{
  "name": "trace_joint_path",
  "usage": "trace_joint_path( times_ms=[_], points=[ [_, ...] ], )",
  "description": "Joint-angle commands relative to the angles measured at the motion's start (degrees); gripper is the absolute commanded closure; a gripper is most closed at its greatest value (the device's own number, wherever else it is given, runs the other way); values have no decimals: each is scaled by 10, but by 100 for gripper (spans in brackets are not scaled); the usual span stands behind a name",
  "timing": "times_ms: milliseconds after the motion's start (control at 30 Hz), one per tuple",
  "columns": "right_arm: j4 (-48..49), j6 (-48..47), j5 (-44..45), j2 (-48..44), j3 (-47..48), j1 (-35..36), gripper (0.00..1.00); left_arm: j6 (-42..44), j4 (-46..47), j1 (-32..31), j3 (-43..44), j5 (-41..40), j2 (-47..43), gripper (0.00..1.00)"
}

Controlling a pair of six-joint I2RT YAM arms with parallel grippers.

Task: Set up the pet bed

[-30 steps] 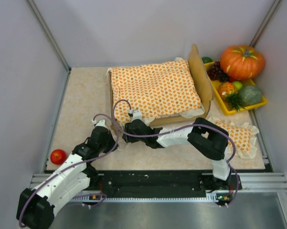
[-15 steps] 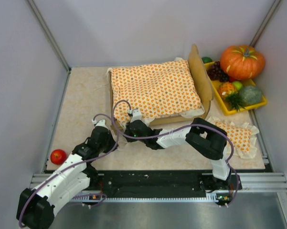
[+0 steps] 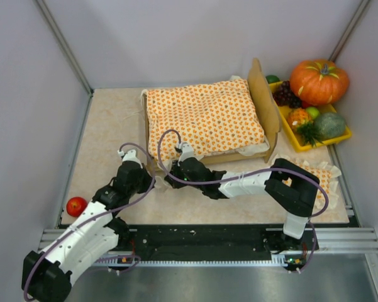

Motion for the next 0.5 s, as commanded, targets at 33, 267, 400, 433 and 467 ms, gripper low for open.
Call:
trace_joint_path(
  times_ms=[33,267,400,433,467],
  points=[
    [27,18,-29,-31,-16,5,100,21,67,0,16,10,38,100],
    [40,28,-44,-42,-35,10,100,26,157,0,6,54,98,100],
    [53,29,-51,-47,-42,12,100,33,208,0,4,82,125,100],
    [55,29,-57,-47,-42,12,100,34,222,0,6,86,139,100],
    [59,28,-58,-47,-41,11,100,39,225,0,7,100,145,100]
  ],
)
